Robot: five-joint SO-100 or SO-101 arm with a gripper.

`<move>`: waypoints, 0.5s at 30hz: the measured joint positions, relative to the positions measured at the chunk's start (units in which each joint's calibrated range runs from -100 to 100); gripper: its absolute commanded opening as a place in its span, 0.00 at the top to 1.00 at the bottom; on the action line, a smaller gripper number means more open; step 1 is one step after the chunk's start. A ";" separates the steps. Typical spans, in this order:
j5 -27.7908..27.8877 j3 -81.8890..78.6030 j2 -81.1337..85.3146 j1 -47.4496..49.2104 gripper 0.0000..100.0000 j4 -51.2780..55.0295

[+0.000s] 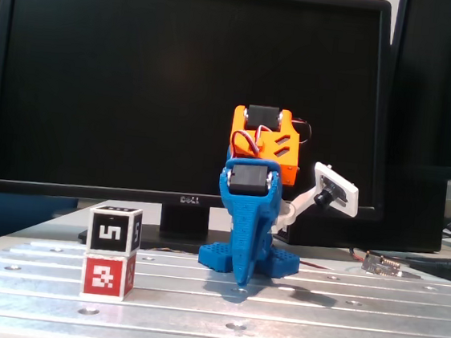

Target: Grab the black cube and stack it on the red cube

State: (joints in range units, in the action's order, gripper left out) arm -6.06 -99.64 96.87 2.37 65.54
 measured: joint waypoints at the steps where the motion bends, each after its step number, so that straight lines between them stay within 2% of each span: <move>1: 0.00 0.00 -0.08 0.00 0.98 0.00; 15: 0.00 0.00 -0.08 0.07 0.98 1.12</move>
State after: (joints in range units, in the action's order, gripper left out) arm -6.06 -99.64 96.79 2.44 66.65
